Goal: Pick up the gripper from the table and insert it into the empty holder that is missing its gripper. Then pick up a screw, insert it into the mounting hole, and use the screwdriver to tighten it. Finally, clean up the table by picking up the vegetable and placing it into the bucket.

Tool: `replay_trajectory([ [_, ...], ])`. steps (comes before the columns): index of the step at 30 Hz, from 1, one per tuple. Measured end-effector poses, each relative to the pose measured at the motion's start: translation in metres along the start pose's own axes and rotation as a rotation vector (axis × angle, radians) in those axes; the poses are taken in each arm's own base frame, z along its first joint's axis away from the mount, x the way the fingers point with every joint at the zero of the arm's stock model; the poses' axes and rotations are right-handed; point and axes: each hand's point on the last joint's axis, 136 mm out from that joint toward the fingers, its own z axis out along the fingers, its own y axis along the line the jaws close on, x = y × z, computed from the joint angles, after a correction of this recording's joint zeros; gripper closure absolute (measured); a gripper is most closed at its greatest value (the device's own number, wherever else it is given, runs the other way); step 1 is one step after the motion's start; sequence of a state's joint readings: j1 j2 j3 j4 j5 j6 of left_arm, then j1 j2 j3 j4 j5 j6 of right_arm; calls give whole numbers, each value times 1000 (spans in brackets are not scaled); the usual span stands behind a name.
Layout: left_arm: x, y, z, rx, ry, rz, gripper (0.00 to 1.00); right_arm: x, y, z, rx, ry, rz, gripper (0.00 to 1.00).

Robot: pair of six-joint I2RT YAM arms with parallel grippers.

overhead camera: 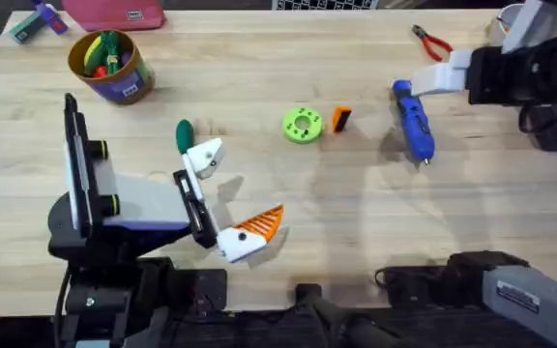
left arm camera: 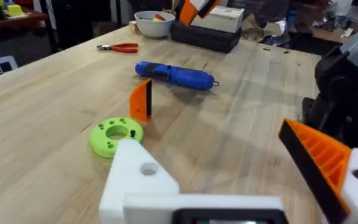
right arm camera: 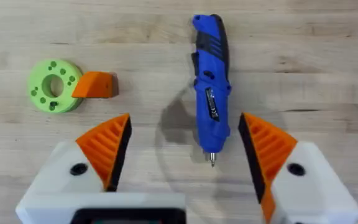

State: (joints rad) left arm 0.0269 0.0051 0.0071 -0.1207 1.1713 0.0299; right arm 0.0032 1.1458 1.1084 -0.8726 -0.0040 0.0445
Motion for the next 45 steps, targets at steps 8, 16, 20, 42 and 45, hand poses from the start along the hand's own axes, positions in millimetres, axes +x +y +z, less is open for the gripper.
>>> replay_trajectory([
  [8,0,0,0,0,0,0,15,0,0,0,0,0,0,8],
  [16,0,0,0,0,0,0,15,1,0,0,0,3,0,9],
  [20,0,0,0,0,0,0,15,2,2,0,-3,8,-6,8],
  [42,0,-1,0,7,0,-1,16,4,130,56,-7,342,-70,8],
  [45,0,-1,0,7,1,-2,15,13,130,70,17,393,-68,8],
])
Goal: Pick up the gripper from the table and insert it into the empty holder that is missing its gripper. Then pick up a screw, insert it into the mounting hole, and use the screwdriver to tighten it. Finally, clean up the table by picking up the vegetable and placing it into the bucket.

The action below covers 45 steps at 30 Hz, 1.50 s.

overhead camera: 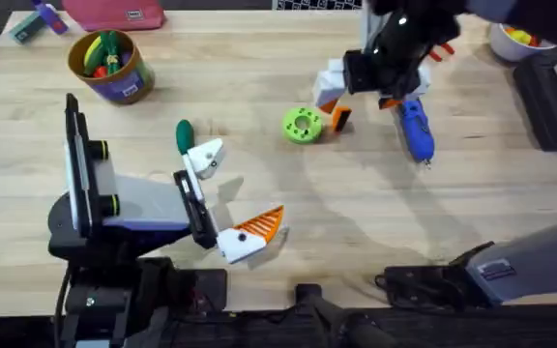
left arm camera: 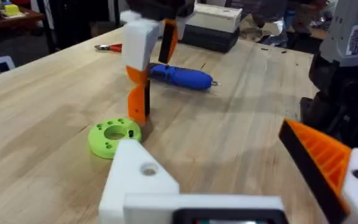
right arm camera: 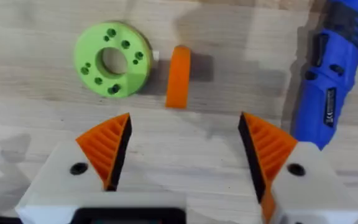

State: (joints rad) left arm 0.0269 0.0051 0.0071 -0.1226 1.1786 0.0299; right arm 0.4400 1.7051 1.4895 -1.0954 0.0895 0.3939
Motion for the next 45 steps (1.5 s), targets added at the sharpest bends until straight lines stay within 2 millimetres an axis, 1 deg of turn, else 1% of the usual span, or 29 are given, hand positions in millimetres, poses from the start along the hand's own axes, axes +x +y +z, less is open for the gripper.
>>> replay_trajectory([
  [2,0,0,0,0,0,0,16,1,0,10,12,28,2,7],
  [5,0,0,0,0,0,0,16,4,0,19,26,61,24,7],
  [7,0,0,0,0,0,0,15,2,0,21,33,74,42,7],
  [12,0,0,0,0,0,0,15,-10,5,24,31,69,66,8],
  [18,0,0,0,0,0,0,15,-10,6,35,43,94,69,16],
  [24,0,0,0,0,0,0,15,-10,6,36,43,95,67,20],
  [31,0,0,0,0,0,0,15,-10,7,39,32,106,70,78],
  [35,0,0,0,0,0,0,15,-11,6,43,24,116,77,84],
  [36,0,0,0,0,0,0,16,-11,5,43,21,116,66,123],
  [39,0,0,0,0,0,0,15,-12,5,43,19,115,58,195],
  [43,0,0,0,0,0,0,15,-12,5,43,18,114,53,234],
  [45,0,0,0,0,0,0,15,-12,5,43,18,113,46,297],
])
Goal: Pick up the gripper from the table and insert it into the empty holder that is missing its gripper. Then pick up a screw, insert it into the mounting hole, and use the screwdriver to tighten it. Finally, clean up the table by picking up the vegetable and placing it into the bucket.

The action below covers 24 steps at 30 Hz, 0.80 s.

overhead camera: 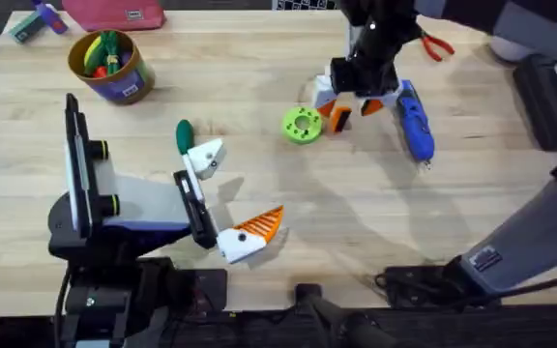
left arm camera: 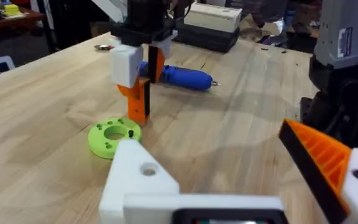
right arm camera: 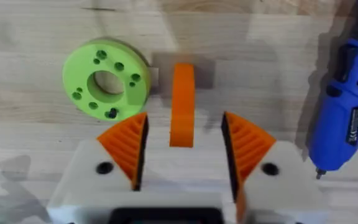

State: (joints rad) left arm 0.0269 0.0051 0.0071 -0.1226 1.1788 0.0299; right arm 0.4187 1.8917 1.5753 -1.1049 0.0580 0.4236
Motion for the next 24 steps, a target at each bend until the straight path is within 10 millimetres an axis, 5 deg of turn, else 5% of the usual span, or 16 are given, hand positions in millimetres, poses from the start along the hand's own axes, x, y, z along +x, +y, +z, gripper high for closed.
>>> replay_trajectory([
  [10,0,0,0,0,0,0,15,1,0,0,-2,3,-20,973],
  [24,0,0,0,0,0,0,15,0,0,-1,-3,0,-28,989],
])
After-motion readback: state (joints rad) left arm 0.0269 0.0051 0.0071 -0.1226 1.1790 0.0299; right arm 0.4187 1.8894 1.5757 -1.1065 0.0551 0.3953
